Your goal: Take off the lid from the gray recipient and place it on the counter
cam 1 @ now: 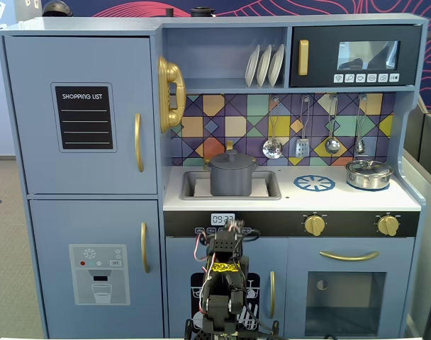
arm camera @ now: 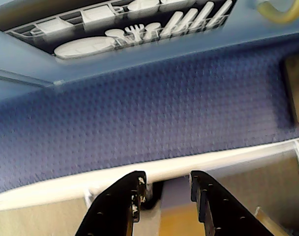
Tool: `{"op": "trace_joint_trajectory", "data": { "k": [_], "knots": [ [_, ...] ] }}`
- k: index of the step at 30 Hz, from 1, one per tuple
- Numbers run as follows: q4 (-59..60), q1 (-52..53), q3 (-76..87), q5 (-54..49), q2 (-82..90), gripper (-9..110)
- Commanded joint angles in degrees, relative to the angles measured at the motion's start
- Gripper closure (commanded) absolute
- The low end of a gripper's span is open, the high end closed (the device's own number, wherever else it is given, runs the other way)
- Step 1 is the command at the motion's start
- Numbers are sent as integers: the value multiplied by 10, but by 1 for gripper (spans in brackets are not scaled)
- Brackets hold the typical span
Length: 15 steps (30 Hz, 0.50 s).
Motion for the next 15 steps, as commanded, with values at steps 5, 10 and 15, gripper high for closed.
{"op": "trace_joint_trajectory", "data": {
  "k": [5,10,15],
  "knots": [
    [-210,7,-301,-35,-88,102],
    [-357,-4,-428,-26,-163,98],
    [-497,-19,-462,-39,-224,90]
  ]
}}
